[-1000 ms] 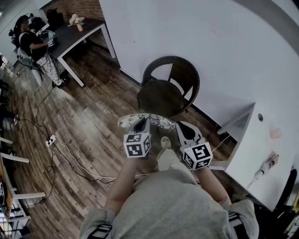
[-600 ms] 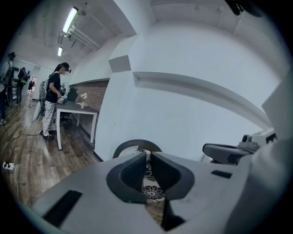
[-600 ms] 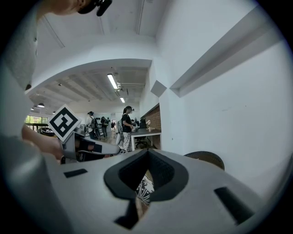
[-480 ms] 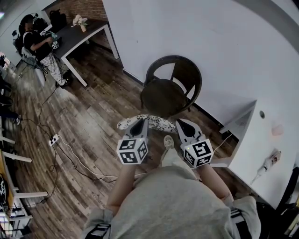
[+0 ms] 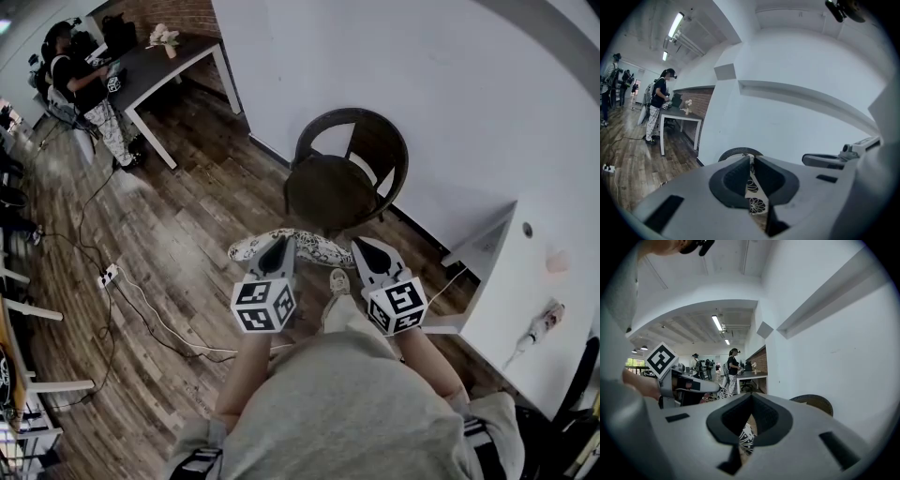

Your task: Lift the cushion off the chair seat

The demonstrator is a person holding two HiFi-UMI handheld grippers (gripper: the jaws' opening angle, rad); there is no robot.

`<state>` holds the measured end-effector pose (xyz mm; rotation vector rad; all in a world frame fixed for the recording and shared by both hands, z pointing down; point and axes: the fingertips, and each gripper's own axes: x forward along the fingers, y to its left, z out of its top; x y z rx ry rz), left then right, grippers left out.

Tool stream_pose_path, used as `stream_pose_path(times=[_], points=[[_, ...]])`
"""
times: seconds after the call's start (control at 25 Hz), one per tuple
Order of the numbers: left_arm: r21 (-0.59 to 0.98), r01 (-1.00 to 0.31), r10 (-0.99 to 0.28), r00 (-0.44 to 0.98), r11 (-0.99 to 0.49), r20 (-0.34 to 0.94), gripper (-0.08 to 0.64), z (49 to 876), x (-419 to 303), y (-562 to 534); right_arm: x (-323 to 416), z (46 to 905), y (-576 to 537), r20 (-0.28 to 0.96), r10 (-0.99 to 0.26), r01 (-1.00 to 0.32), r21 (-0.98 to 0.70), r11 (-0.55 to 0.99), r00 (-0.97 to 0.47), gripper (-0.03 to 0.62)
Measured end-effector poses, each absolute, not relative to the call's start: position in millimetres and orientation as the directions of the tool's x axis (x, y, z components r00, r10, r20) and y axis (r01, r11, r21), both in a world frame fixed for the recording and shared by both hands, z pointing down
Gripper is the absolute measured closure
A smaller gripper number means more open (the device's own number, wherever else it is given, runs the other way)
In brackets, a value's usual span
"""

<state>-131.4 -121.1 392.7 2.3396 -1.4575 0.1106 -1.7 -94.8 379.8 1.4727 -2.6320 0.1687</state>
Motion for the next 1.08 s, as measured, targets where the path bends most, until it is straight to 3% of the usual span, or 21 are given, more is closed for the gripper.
stream_pose_path(times=[1.08], points=[[0.28, -0.879, -0.85, 0.458, -0.387, 0.262, 0.529, 392.8, -125.1, -126.8, 6.7, 385.9, -102.4, 0.177, -0.851, -0.868, -0.043, 0.495, -0.494, 0.598]])
